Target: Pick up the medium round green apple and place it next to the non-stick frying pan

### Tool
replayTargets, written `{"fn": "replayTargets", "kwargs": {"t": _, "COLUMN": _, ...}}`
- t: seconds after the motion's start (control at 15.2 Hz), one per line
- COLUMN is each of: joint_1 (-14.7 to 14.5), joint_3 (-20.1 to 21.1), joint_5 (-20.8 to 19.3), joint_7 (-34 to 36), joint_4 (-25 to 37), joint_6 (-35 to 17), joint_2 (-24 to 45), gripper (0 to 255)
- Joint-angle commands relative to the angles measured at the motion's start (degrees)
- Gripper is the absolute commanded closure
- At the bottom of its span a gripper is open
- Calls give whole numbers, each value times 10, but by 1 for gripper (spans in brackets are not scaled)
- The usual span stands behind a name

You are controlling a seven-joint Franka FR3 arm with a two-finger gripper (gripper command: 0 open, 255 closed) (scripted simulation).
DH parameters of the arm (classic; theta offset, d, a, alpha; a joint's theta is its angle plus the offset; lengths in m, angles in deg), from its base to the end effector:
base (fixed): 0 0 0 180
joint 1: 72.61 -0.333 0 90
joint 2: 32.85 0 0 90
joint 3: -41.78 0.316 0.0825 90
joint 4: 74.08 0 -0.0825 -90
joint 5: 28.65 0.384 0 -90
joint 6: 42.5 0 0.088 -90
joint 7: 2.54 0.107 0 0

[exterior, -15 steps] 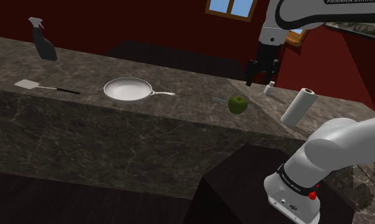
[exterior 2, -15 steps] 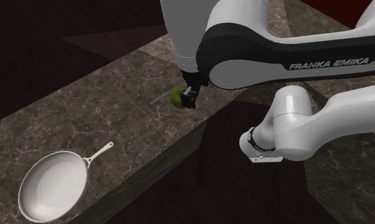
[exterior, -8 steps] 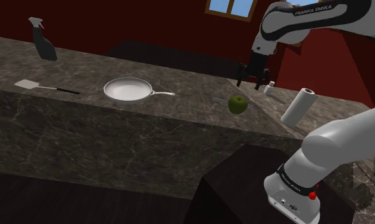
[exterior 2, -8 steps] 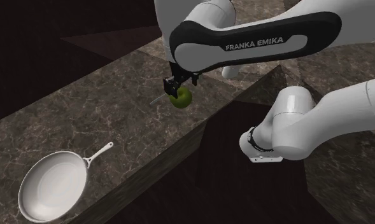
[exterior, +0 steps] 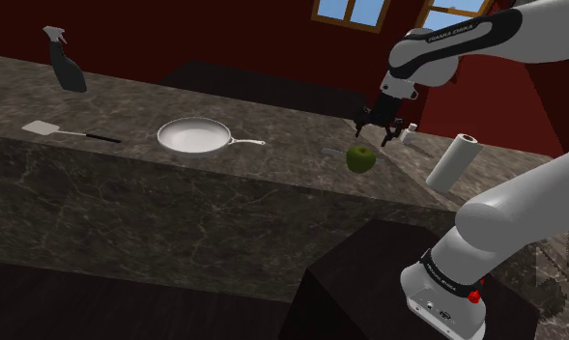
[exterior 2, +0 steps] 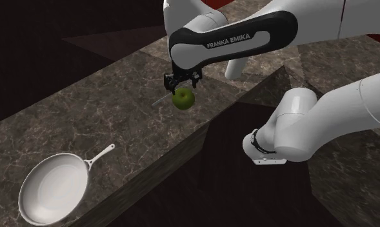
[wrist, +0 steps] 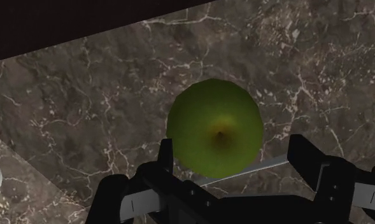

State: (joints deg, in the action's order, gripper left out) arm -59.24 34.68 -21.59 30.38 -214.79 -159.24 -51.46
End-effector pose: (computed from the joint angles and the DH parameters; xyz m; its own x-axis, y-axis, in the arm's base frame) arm 0.4000 -0.1423 0.4095 0.5505 -0.8189 -0.1623 -0.8341 -0.5478 -0.0653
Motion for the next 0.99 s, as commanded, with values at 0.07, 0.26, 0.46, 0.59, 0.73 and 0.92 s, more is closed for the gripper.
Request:
{"fn": "replayTargets", "kwargs": {"t": 0.07, "joint_1": -2, "joint_3": 1, "joint_5": 4, "joint_7": 0, "joint_4": -14, "joint_6": -25, "joint_2": 11, "gripper": 0}}
{"fn": "replayTargets", "kwargs": {"t": 0.26, "joint_1": -3, "joint_3": 2, "joint_5": 6, "joint_7": -1, "joint_4": -22, "joint_6": -38, "joint_2": 16, "gripper": 0}}
{"fn": "replayTargets", "kwargs": {"t": 0.46, "joint_1": -3, "joint_3": 2, "joint_5": 6, "joint_7": -1, "joint_4": -22, "joint_6": -38, "joint_2": 16, "gripper": 0}}
{"fn": "replayTargets", "kwargs": {"t": 0.59, "joint_1": -3, "joint_3": 2, "joint_5": 6, "joint_7": -1, "joint_4": -22, "joint_6": -38, "joint_2": 16, "gripper": 0}}
{"fn": "replayTargets", "kwargs": {"t": 0.73, "joint_1": -3, "joint_3": 2, "joint_5": 6, "joint_7": -1, "joint_4": -22, "joint_6": -38, "joint_2": 16, "gripper": 255}}
{"fn": "replayTargets", "kwargs": {"t": 0.92, "joint_1": -3, "joint_3": 2, "joint_5": 6, "joint_7": -1, "joint_4": -22, "joint_6": -38, "joint_2": 16, "gripper": 255}}
